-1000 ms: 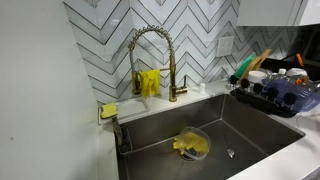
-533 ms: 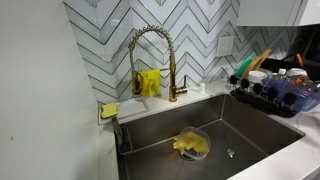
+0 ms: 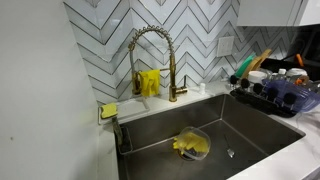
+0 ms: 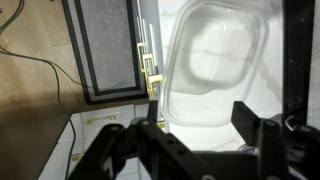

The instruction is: Remove the bowl from the dish rack, then put the blue lid on the bowl

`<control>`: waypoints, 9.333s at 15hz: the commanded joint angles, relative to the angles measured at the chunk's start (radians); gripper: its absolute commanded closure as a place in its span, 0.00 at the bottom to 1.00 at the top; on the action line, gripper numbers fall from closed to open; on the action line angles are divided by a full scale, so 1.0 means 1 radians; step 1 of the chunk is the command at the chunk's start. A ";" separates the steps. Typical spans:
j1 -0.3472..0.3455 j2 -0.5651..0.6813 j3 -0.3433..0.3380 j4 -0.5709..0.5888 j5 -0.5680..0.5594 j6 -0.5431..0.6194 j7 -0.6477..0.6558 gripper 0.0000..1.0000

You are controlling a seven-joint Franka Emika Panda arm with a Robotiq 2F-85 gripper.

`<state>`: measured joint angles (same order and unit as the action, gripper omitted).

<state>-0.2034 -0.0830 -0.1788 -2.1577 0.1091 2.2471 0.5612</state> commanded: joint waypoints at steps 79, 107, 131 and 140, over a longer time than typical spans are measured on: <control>-0.014 -0.297 0.072 -0.010 -0.014 -0.254 0.635 0.91; -0.059 -0.188 -0.009 -0.057 -0.002 -0.052 0.270 0.98; -0.007 -0.240 -0.110 -0.291 0.540 0.271 -0.386 0.98; -0.022 -0.218 -0.108 -0.274 0.697 0.257 -0.528 0.91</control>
<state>-0.2220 -0.3008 -0.2898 -2.4322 0.8075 2.5061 0.0304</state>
